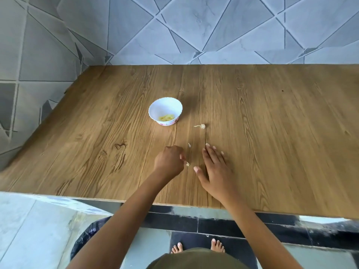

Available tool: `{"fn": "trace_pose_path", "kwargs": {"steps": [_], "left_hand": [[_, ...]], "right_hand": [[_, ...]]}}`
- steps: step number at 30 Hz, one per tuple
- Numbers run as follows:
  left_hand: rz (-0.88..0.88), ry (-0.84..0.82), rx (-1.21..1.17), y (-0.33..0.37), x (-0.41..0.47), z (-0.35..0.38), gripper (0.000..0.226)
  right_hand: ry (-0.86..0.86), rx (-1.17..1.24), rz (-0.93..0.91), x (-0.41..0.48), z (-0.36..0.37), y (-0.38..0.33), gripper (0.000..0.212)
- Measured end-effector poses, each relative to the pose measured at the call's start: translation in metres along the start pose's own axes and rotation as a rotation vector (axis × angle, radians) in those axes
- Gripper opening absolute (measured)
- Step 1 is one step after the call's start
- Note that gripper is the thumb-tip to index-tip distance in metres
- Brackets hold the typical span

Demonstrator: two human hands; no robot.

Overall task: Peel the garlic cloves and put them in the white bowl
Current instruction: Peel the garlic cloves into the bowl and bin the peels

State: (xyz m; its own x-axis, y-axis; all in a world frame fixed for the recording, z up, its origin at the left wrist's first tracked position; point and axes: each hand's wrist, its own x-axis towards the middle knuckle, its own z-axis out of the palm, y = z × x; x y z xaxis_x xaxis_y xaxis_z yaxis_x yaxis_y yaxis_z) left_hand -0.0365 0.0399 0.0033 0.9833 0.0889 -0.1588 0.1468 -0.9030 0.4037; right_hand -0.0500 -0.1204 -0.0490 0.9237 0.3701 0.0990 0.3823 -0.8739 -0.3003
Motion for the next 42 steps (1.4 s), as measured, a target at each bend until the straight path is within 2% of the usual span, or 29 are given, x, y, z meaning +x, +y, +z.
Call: {"fn": "trace_pose_path", "kwargs": {"steps": [3,6,8,11,15,19,23,26,28,30,32,35,39,42], "left_hand": [[0.122,0.161,0.083,-0.001,-0.011,0.011,0.007],[0.215,0.243,-0.068,-0.011,-0.019,0.015,0.004],[0.191,0.202,-0.321,-0.018,-0.019,0.01,0.006],[0.079,0.038,-0.642,-0.021,-0.021,0.001,0.009],[0.022,-0.016,-0.777,-0.021,-0.022,-0.004,0.004],[-0.003,-0.061,-0.777,-0.021,-0.022,-0.007,0.005],[-0.053,-0.092,-0.872,-0.021,-0.024,-0.006,0.008],[-0.124,-0.136,-0.984,-0.019,-0.026,-0.004,0.011],[-0.143,-0.137,-1.006,-0.017,-0.026,-0.001,0.011],[-0.092,-0.079,-0.92,-0.016,-0.025,0.001,0.008],[0.026,-0.002,-0.778,-0.015,-0.025,0.001,0.004],[0.231,0.034,-0.669,-0.017,-0.024,-0.006,0.009],[0.357,0.064,-0.651,-0.018,-0.021,-0.014,0.011],[0.371,0.088,-0.621,-0.016,-0.02,-0.014,0.009]], "right_hand": [[0.072,0.155,-0.02,0.0,-0.001,0.002,0.057],[0.149,0.242,-0.074,-0.003,-0.002,-0.002,0.041],[0.172,0.372,-0.051,-0.003,-0.004,-0.007,0.035],[0.115,0.651,0.018,0.005,-0.012,-0.017,0.026],[0.085,0.746,0.025,0.015,-0.02,-0.02,0.013],[0.096,0.627,-0.052,0.017,-0.027,-0.019,0.008],[0.413,0.208,-0.262,0.013,-0.024,-0.026,0.014],[0.492,0.064,-0.317,0.013,-0.02,-0.026,0.015],[0.38,0.221,-0.233,0.013,-0.019,-0.025,0.011],[0.096,0.682,0.039,0.015,-0.025,-0.023,0.008],[-0.235,1.069,0.322,0.02,-0.035,-0.016,0.005],[-0.5,1.416,0.458,0.028,-0.045,-0.005,0.008],[-0.65,1.705,0.626,0.031,-0.05,-0.004,0.018],[-0.589,1.663,0.582,0.031,-0.047,-0.003,0.025]]}}
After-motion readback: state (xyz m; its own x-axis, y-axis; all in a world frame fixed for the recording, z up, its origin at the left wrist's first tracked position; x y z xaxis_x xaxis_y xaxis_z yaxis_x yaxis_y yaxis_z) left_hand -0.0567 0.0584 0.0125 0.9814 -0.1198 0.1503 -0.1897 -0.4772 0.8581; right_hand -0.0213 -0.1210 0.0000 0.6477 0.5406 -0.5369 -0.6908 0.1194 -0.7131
